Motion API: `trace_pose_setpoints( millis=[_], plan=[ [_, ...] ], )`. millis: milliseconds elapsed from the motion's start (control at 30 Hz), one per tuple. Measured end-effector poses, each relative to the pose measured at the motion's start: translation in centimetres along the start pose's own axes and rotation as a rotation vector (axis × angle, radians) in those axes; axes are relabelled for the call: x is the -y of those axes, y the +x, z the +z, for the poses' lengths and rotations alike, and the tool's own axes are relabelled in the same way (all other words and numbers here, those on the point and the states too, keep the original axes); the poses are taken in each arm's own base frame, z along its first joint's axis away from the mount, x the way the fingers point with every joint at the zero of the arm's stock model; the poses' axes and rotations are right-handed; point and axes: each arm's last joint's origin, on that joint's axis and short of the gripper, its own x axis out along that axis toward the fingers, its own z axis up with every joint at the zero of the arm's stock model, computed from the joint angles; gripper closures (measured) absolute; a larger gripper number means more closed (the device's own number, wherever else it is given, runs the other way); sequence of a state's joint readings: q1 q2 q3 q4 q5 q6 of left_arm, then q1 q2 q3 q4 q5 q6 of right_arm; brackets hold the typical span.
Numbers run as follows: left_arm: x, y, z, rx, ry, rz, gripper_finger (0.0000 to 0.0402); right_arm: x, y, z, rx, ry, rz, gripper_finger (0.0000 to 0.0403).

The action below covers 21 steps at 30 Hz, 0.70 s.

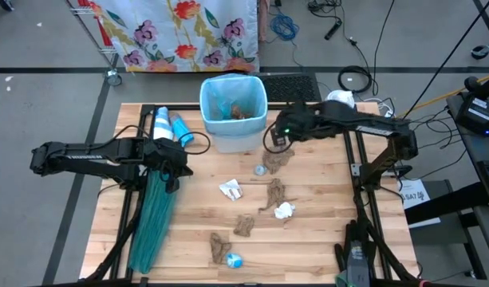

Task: Place trash/remove bag and relplace
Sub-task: Put the white paper into the white trash bin

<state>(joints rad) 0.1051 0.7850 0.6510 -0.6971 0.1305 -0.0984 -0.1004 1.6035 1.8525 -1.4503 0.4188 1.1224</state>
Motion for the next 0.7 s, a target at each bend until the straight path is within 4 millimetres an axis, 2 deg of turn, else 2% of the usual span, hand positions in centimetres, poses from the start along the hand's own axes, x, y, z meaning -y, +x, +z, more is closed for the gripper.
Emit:
trace_pose_setpoints(
  millis=[133, 267, 400, 533, 700],
  plan=[
    [0.0, 0.0, 0.0, 0.0, 0.008, -0.001, 0.0379, -0.4, -3.0, 2.3, 0.213, 0.027, 0.094, 0.0403],
    [0.0, 0.0, 0.1, 0.008, 0.01, -0.002, 0.0379, -1.8, -3.5, 4.6, 0.364, 0.006, 0.247, 0.0403],
    [0.0, 0.0, 0.1, 0.01, 0.01, -0.005, 0.0379, -3.8, -2.5, 6.4, 0.447, -0.088, 0.36, 0.0403],
    [0.0, 0.0, 0.1, 0.009, 0.003, -0.006, 0.0379, -5.4, -0.5, 7.1, 0.464, -0.191, 0.392, 0.0399],
    [0.0, 0.0, 0.1, 0.005, 0.002, -0.006, 0.0379, -5.9, 2.1, 7.6, 0.408, -0.141, 0.338, 0.0364]
  ],
)
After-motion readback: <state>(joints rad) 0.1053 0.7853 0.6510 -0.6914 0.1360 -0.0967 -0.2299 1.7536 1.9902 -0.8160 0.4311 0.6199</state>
